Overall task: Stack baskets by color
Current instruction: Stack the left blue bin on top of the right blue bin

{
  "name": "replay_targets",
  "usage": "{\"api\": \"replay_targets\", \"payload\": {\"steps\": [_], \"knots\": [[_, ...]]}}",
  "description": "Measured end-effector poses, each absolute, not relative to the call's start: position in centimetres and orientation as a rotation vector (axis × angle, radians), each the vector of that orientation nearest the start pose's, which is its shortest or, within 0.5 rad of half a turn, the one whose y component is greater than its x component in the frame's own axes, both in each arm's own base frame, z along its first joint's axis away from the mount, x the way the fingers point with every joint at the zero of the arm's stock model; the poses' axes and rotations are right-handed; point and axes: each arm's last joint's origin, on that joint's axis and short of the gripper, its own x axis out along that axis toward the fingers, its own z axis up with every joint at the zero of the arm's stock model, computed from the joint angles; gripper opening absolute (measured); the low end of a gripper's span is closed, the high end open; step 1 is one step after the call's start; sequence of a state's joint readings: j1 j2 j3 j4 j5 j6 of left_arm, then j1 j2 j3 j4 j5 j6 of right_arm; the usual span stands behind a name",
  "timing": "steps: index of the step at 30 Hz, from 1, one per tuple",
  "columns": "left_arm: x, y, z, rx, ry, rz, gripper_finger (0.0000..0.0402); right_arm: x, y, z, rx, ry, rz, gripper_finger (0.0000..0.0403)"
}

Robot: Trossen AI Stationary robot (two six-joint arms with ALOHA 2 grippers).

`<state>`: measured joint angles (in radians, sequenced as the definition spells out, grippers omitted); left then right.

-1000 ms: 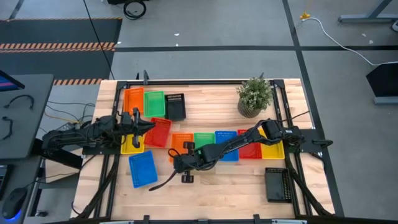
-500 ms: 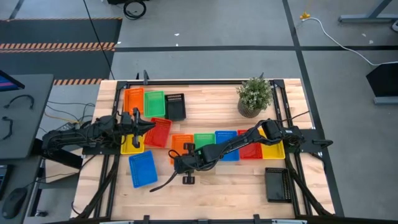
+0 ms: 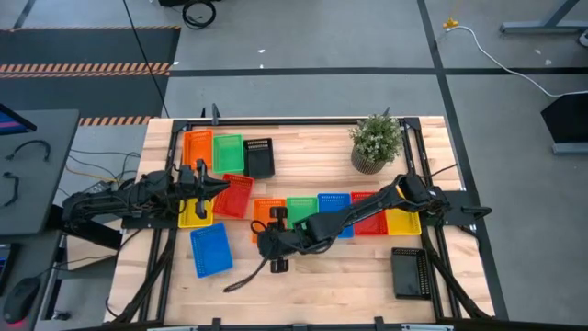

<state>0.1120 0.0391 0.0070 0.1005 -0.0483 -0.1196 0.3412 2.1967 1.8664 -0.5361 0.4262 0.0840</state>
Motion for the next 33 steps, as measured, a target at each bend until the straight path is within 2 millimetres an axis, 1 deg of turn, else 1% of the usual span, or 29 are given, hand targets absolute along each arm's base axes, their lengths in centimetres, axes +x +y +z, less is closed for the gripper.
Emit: {"api": "replay_targets", "payload": {"steps": [4,6,9,10,14,16,20,23,25,28,33], "knots": [[9.9,1.3,17.2,-0.117,-0.077,0.156,0.0028,46.0,16.5,21.8,-0.322,0.763,-0.132,0.0139],[9.9,1.2,17.3,-0.117,-0.078,0.156,0.0029,45.8,17.1,20.7,-0.331,0.734,-0.120,0.0138],[9.9,1.2,17.2,-0.117,-0.078,0.155,0.0034,44.9,17.5,18.6,-0.368,0.724,-0.098,0.0137],[9.9,1.2,17.3,-0.117,-0.078,0.156,0.0035,44.6,17.6,18.3,-0.365,0.701,-0.094,0.0136],[9.9,1.2,17.3,-0.117,-0.079,0.156,0.0035,43.2,18.1,18.2,-0.313,0.626,-0.101,0.0133],[9.9,1.2,17.3,-0.117,-0.079,0.156,0.0033,42.0,18.4,18.2,-0.303,0.606,-0.114,0.0131],[9.9,1.2,17.3,-0.117,-0.078,0.156,0.0028,38.3,19.5,18.7,-0.297,0.520,-0.159,0.0128],[9.9,1.2,17.2,-0.117,-0.078,0.156,0.0030,34.9,19.7,18.5,-0.253,0.467,-0.172,0.0126],[9.9,1.2,17.3,-0.118,-0.078,0.156,0.0033,32.7,19.6,18.7,-0.201,0.427,-0.152,0.0124],[9.9,1.2,17.3,-0.117,-0.078,0.155,0.0037,29.5,19.5,20.1,-0.124,0.349,-0.109,0.0123],[9.9,1.2,17.2,-0.117,-0.078,0.156,0.0037,24.7,19.1,22.4,-0.068,0.265,-0.062,0.0122]]}}
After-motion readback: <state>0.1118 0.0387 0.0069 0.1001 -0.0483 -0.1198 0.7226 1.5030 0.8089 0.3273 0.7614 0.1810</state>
